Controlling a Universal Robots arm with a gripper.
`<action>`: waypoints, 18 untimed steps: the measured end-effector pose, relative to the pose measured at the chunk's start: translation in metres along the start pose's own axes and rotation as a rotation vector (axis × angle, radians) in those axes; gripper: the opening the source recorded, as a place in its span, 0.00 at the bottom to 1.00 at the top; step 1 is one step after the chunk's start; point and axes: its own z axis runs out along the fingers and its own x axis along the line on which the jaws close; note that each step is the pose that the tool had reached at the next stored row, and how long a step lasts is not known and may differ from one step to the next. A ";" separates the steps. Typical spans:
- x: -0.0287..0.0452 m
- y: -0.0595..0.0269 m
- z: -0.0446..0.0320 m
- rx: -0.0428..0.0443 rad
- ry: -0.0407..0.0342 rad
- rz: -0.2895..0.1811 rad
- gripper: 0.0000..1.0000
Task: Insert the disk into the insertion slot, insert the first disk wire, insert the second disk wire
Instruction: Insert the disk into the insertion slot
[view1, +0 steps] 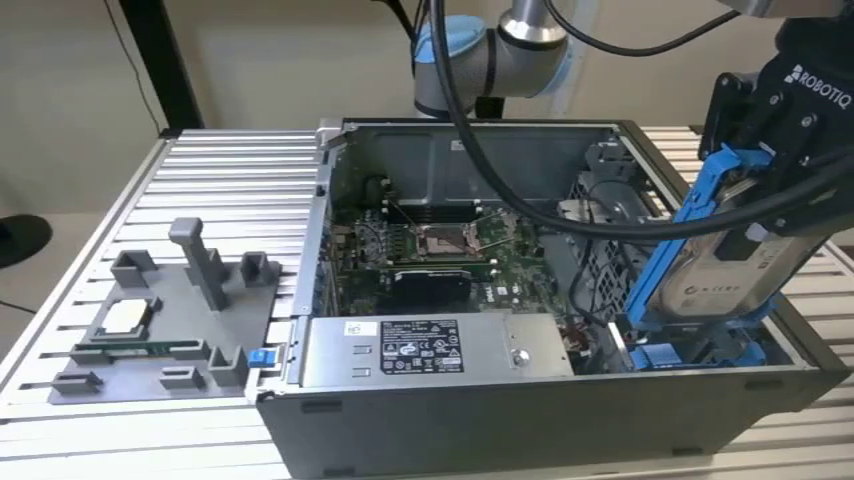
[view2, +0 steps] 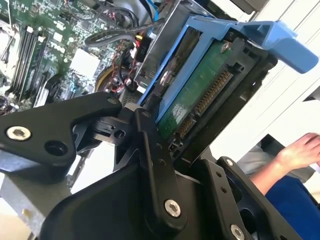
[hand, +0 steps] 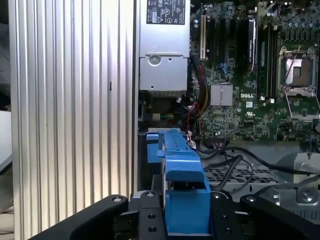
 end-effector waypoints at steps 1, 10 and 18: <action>0.0000 -0.0005 0.0017 0.0000 0.0000 0.000 0.00; -0.0002 -0.0084 0.0137 0.0000 -0.0009 0.000 0.00; -0.0041 -0.0089 0.0228 0.0009 -0.0067 0.000 0.00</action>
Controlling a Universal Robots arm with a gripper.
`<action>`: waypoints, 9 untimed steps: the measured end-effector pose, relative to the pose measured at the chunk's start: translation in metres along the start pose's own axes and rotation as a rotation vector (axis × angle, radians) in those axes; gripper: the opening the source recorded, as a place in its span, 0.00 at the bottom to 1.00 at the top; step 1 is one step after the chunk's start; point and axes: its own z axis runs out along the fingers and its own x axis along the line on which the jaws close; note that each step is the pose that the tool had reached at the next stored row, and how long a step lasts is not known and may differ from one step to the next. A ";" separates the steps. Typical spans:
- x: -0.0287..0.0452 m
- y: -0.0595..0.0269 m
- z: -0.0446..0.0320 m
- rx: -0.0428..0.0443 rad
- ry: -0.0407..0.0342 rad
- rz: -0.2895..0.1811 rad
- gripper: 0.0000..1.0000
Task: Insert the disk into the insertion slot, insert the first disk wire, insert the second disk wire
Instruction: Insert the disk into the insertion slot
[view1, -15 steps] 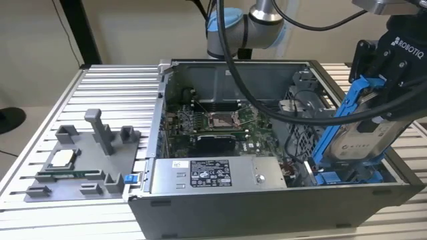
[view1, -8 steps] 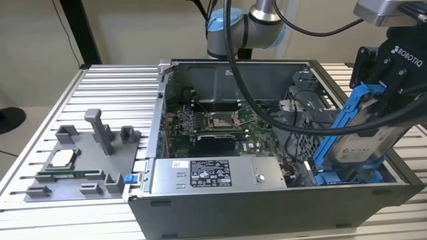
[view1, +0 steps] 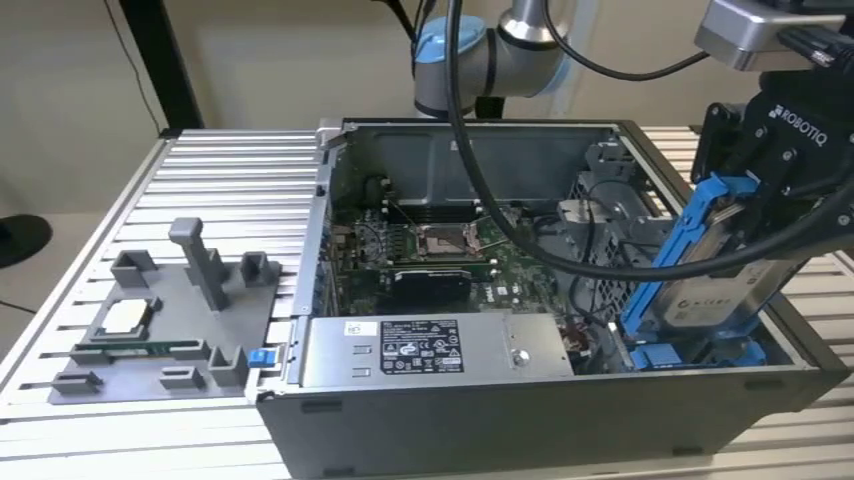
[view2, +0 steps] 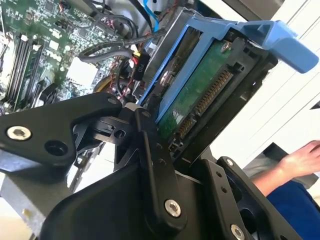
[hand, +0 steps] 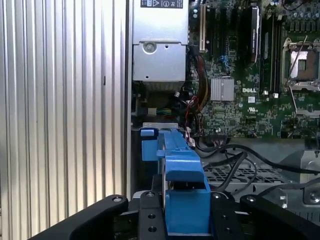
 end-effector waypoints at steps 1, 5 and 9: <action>-0.0002 0.0000 0.0013 0.0001 -0.0007 0.000 0.00; -0.0010 -0.0003 0.0079 0.0001 -0.0031 0.000 0.00; -0.0010 -0.0008 0.0113 0.0013 -0.0049 0.000 0.00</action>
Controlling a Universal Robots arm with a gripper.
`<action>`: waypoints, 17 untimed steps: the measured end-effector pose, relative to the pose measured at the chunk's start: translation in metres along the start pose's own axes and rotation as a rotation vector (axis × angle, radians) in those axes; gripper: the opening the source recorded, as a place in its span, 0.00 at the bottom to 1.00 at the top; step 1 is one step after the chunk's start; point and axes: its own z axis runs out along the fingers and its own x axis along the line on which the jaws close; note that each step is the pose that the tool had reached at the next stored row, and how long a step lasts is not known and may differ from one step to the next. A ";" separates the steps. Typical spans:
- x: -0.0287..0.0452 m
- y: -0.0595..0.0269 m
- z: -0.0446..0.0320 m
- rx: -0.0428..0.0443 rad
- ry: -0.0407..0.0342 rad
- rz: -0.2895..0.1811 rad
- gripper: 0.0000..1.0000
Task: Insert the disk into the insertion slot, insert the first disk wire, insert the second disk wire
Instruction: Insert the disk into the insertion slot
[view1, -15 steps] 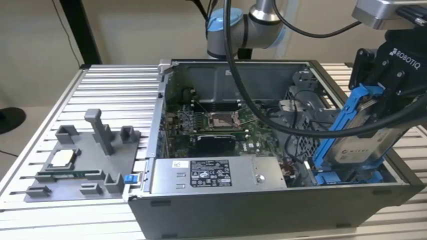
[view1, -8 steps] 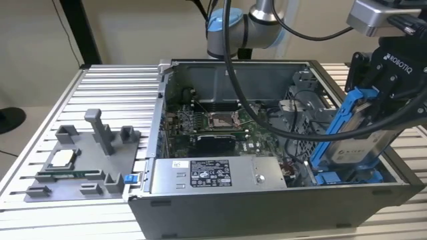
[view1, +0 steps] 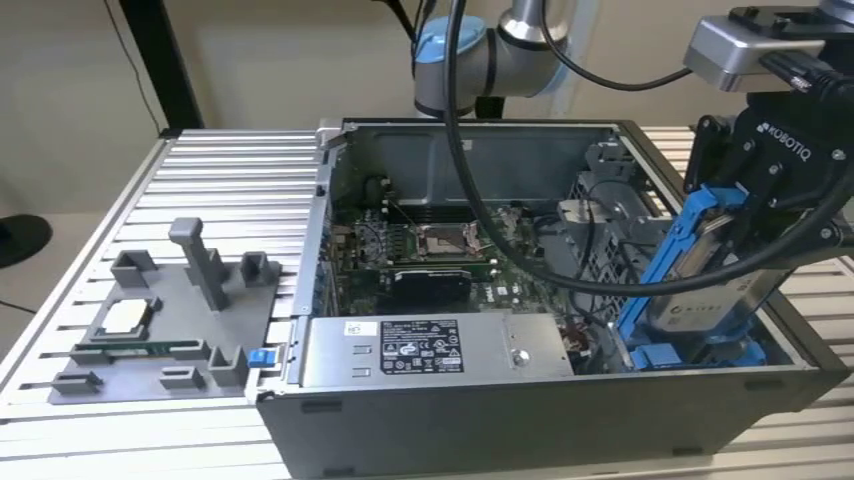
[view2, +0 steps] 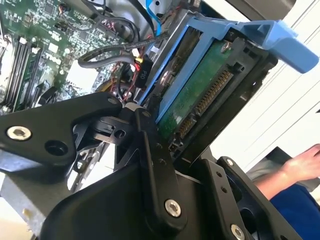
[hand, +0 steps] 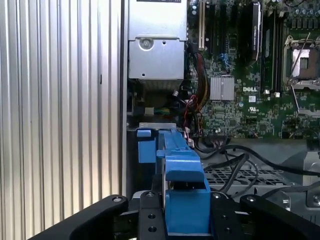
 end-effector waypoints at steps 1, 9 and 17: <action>0.0000 -0.0002 0.0007 0.0003 -0.0004 0.000 0.00; 0.0001 -0.0012 0.0143 0.0006 -0.0013 0.000 0.00; 0.0002 -0.0024 0.0241 0.0000 -0.0011 0.000 0.00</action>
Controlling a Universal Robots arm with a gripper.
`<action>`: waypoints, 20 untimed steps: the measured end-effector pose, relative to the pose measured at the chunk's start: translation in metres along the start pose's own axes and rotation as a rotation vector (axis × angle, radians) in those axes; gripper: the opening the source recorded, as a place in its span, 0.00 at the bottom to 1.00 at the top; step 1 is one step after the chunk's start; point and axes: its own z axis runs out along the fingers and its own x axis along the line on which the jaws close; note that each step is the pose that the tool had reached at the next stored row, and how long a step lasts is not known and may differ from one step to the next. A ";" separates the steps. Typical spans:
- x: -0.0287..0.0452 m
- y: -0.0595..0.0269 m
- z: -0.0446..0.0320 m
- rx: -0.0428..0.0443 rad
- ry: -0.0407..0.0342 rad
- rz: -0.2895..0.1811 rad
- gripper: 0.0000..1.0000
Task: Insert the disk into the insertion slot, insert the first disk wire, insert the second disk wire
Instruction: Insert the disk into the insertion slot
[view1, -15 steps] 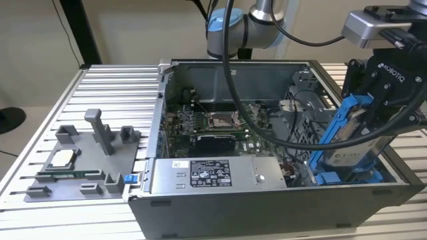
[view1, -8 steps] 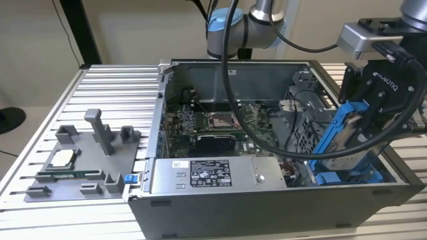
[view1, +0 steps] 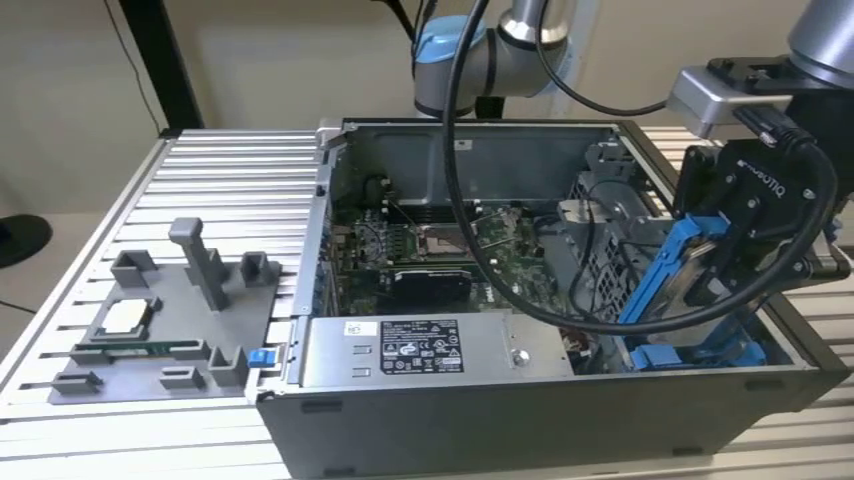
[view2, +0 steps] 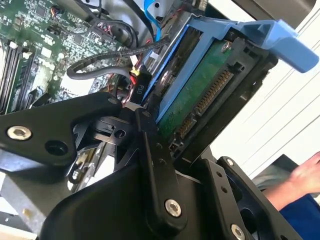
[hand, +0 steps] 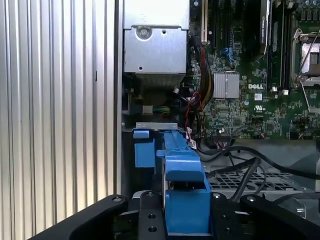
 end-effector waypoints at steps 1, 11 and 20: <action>0.0000 -0.0001 -0.0001 0.0000 0.0002 0.000 1.00; -0.0003 0.0007 -0.0178 -0.0004 -0.0079 0.000 1.00; -0.0081 -0.0029 -0.0160 0.0121 -0.0267 -0.001 1.00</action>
